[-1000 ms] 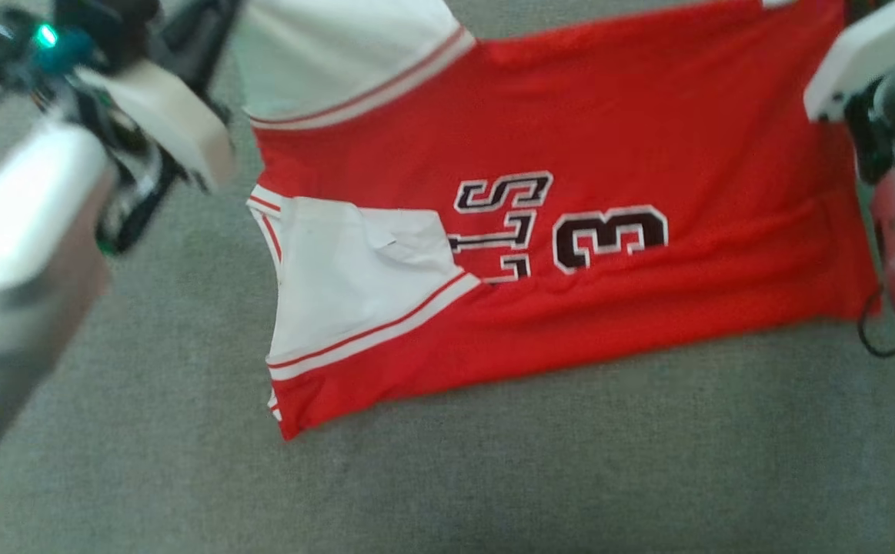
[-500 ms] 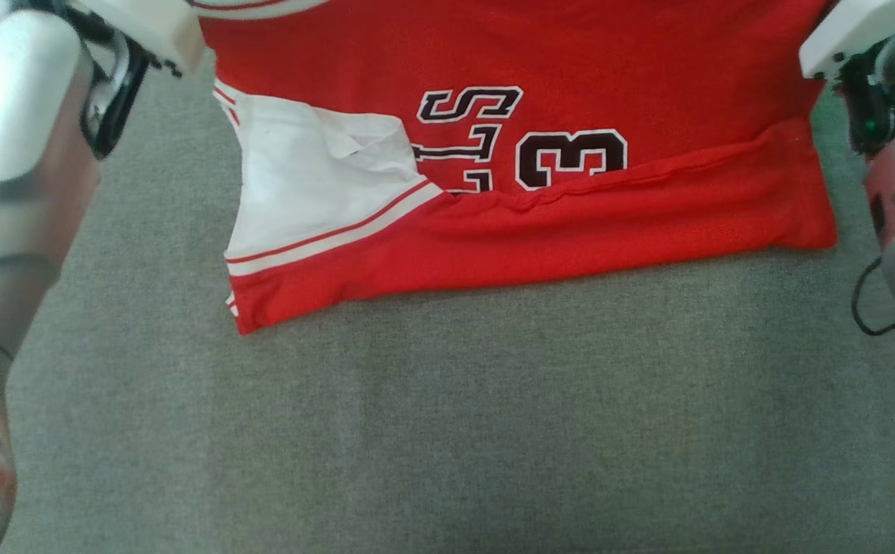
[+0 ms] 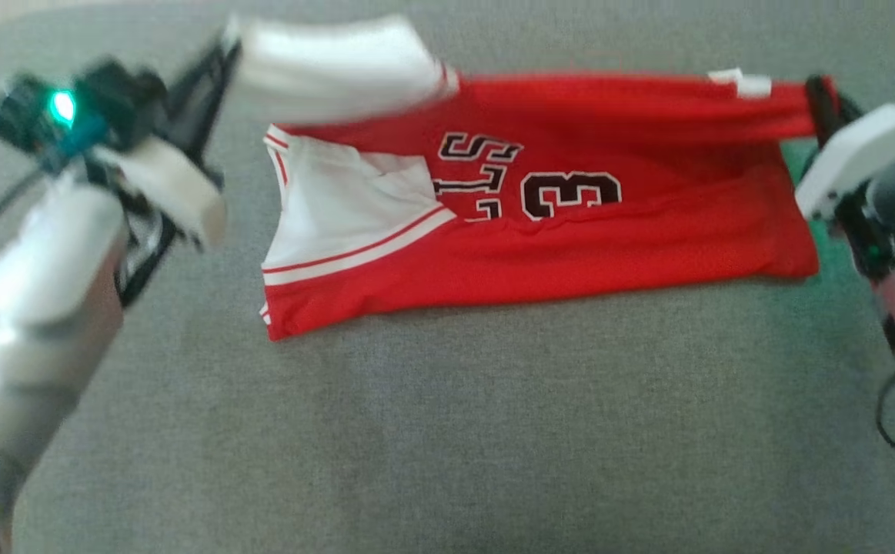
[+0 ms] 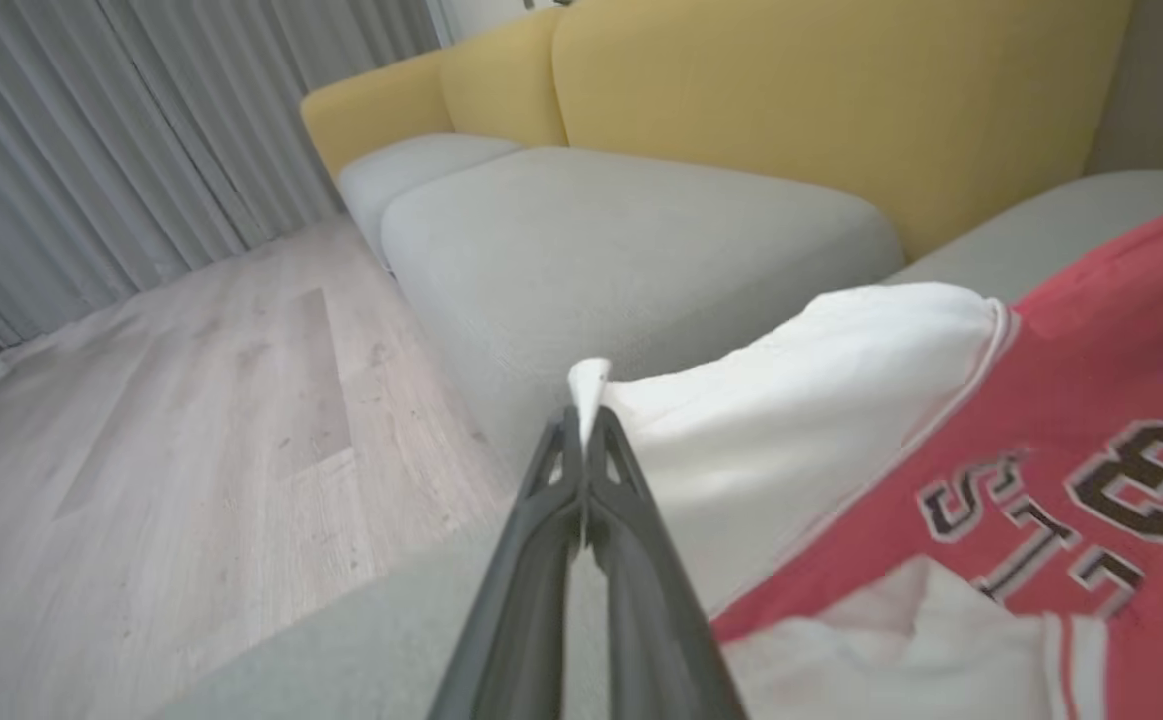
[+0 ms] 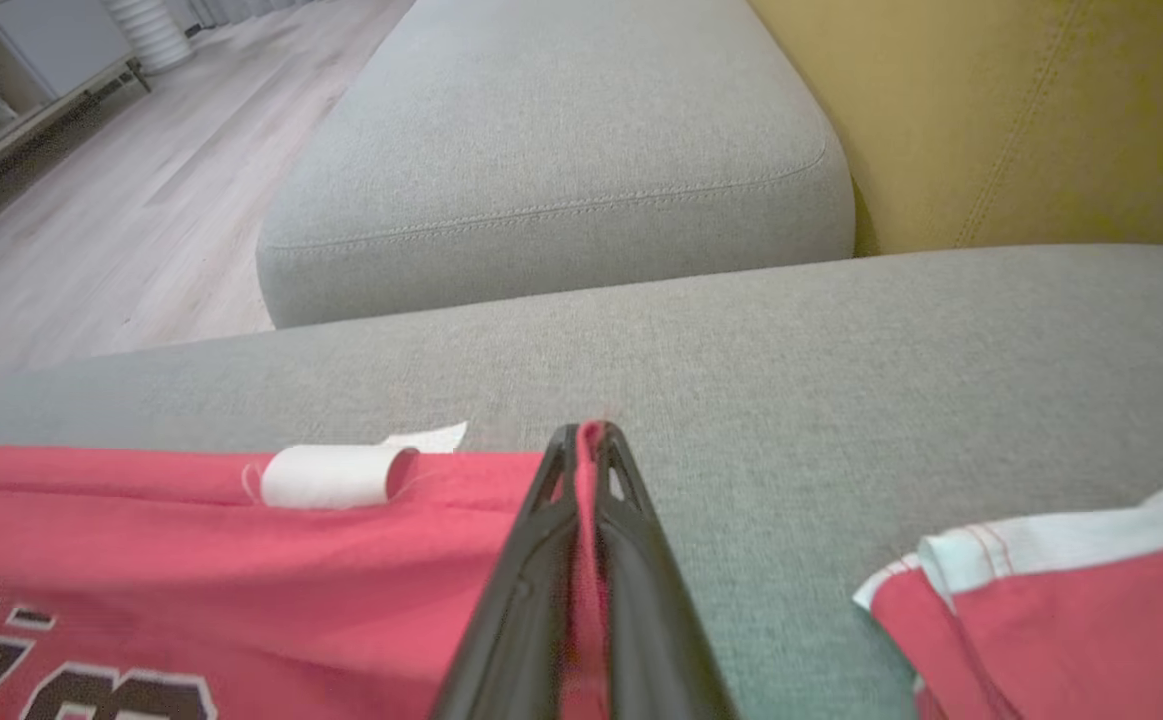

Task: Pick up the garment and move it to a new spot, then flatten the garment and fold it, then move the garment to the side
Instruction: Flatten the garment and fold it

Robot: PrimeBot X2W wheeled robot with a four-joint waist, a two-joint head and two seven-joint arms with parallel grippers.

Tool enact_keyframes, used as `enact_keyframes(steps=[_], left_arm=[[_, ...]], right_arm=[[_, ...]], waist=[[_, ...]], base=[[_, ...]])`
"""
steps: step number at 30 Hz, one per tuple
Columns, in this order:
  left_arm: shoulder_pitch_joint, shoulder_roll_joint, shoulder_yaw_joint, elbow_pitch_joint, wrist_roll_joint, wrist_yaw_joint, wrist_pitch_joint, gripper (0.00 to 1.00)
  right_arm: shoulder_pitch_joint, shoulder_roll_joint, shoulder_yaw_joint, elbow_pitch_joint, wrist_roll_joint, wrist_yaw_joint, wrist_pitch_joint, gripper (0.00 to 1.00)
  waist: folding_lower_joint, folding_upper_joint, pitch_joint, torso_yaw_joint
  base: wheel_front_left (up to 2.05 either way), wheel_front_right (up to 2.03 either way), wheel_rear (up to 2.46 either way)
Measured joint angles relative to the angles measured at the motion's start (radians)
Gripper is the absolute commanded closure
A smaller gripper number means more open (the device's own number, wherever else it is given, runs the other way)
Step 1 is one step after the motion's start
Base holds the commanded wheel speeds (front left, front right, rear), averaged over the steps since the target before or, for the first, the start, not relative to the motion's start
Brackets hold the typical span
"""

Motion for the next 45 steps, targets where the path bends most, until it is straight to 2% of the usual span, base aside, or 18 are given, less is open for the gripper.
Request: enact_keyframes(steps=[10,13,16,25,30,36,37,38,39,40,45], left_arm=[[0.250,0.123,-0.097,-0.263,-0.126,-0.007,0.238,1.00],[0.276,0.143,-0.105,-0.308,-0.131,-0.003,0.270,1.00],[0.301,0.166,-0.123,-0.356,-0.140,0.021,0.300,1.00],[0.330,0.195,-0.150,-0.425,-0.143,0.063,0.342,1.00],[0.330,0.191,-0.156,-0.421,-0.115,0.086,0.329,1.00],[0.330,0.160,-0.163,-0.376,-0.097,0.099,0.311,1.00],[0.330,0.154,-0.165,-0.369,-0.097,0.099,0.307,0.91],[0.330,0.150,-0.166,-0.363,-0.097,0.099,0.305,0.91],[0.330,0.144,-0.166,-0.354,-0.097,0.099,0.299,0.31],[0.331,0.138,-0.165,-0.344,-0.097,0.103,0.287,0.00],[0.333,0.112,-0.101,-0.320,-0.116,0.161,0.174,0.00]], right_arm=[[0.144,-0.135,0.160,-0.151,0.156,0.000,0.158,1.00],[0.156,-0.155,0.188,-0.169,0.168,0.000,0.187,1.00],[0.168,-0.170,0.225,-0.186,0.183,0.000,0.213,1.00],[0.199,-0.193,0.301,-0.202,0.203,0.000,0.247,1.00],[0.198,-0.193,0.340,-0.202,0.205,0.000,0.266,1.00],[0.198,-0.195,0.388,-0.195,0.207,0.000,0.301,1.00],[0.198,-0.195,0.389,-0.190,0.207,0.000,0.296,0.17],[0.197,-0.195,0.387,-0.185,0.207,0.000,0.284,0.17],[0.197,-0.193,0.380,-0.179,0.214,0.000,0.281,0.00],[0.197,-0.193,0.374,-0.177,0.222,0.000,0.273,0.00],[0.173,-0.188,0.311,-0.171,0.241,0.000,0.157,0.00]], waist=[[-0.0001,0.0000,-0.083,0.011],[0.0000,0.0000,-0.088,0.011],[0.0000,0.0000,-0.090,0.010],[0.0001,0.0000,-0.100,0.006],[0.0002,0.0000,-0.099,0.001],[0.0002,0.0000,-0.095,-0.008],[0.0002,0.0000,-0.094,-0.009],[0.0002,0.0000,-0.094,-0.011],[0.0003,0.0000,-0.095,-0.012],[0.0002,0.0000,-0.097,-0.014],[0.0002,0.0000,-0.114,-0.018]], base=[[0.00,0.00,0.00],[0.00,0.00,0.00],[0.00,0.00,0.00],[0.00,0.00,0.00],[0.00,0.00,0.00],[0.00,0.00,0.00],[0.00,0.00,0.00],[0.00,0.00,0.00],[0.00,0.00,0.00],[0.00,0.00,0.00],[0.00,0.00,0.00]])
